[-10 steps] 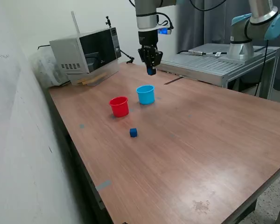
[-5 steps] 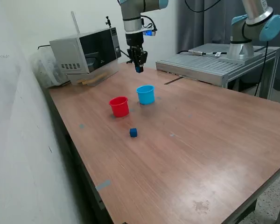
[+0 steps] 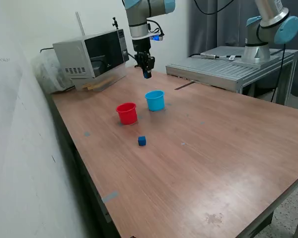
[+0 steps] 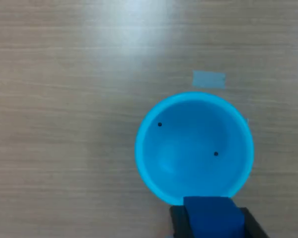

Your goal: Place red objects in the red bin, and blue objects in the blue bin.

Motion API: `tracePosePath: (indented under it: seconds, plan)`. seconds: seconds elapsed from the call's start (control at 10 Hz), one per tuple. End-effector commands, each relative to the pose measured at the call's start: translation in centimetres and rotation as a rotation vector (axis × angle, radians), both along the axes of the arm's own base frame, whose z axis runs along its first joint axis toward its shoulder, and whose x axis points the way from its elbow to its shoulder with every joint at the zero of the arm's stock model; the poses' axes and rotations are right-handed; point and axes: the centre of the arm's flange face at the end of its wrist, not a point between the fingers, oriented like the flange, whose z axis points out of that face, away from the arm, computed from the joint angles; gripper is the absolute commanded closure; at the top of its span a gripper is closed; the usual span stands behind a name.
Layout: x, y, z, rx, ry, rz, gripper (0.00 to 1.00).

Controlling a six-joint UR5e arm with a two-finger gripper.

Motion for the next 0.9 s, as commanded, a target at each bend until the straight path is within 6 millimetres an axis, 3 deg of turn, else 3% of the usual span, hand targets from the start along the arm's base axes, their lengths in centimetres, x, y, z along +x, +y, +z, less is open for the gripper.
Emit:
tracePosePath:
  seconds: [0.0,0.2,0.8]
  plan:
    - [0.2,0.3,-2.1,-0.018,-0.031,0.009,1.00]
    - [-0.1,0.2,-2.8,-0.102,-0.009,-0.001,1.00]
    - [0.1,0.6,-5.7,-0.115,-0.046,-0.009,1.00]
